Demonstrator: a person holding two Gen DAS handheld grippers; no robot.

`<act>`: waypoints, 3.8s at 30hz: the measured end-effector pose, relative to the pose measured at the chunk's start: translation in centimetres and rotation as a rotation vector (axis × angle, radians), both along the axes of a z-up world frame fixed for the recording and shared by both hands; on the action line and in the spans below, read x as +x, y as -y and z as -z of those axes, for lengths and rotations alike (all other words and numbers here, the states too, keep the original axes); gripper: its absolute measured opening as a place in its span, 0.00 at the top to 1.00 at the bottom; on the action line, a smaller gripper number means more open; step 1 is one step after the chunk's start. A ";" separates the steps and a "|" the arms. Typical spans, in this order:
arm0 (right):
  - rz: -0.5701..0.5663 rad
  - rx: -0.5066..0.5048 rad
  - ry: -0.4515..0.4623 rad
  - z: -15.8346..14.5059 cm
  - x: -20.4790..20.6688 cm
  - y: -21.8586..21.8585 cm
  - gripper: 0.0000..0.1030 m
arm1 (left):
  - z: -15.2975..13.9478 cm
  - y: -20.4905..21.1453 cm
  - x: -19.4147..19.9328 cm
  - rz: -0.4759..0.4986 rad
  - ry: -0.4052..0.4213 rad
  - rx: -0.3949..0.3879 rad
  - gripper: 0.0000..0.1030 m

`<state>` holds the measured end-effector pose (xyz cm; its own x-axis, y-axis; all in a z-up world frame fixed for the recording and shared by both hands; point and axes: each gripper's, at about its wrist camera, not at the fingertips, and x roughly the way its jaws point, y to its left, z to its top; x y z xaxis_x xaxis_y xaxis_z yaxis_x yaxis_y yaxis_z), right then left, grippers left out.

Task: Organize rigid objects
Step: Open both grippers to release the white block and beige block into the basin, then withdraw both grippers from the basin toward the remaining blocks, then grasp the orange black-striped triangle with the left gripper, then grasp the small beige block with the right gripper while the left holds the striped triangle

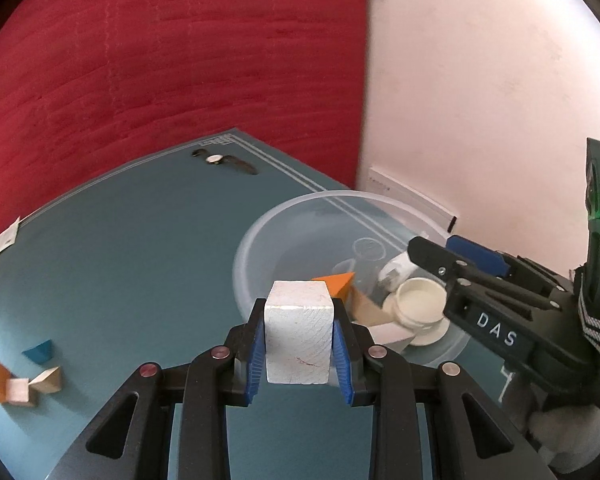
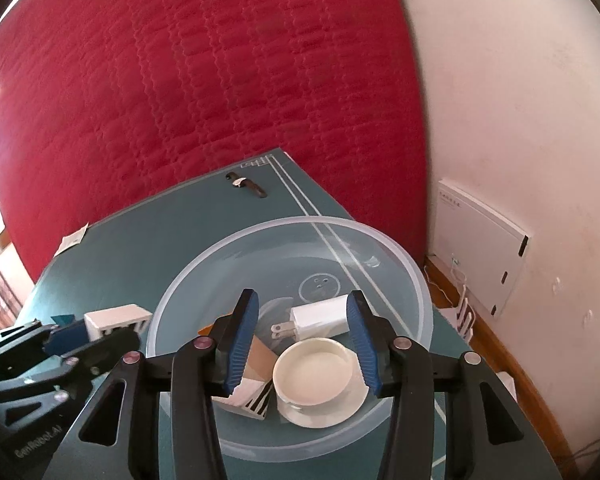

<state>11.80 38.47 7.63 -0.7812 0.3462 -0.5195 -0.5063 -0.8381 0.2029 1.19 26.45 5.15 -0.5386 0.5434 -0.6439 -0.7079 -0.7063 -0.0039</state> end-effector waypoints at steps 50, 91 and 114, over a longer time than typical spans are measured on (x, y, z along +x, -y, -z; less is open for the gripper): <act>-0.287 0.141 -0.011 -0.1 -1.3 9.7 0.20 | 0.7 14.3 -3.7 -0.434 -0.006 0.005 0.00; -0.640 0.091 0.124 2.8 -6.8 20.5 0.20 | 2.5 29.7 -9.6 -0.714 0.085 0.014 0.29; -0.689 0.041 0.225 3.8 -12.9 24.2 0.22 | 3.1 29.8 -11.5 -0.655 0.131 0.004 0.58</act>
<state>-1.11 14.26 3.82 -0.7046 -0.1640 -0.6904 0.1141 -0.9865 0.1178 -10.35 -3.38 2.03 -0.6760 0.1329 -0.7248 -0.1258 -0.9900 -0.0642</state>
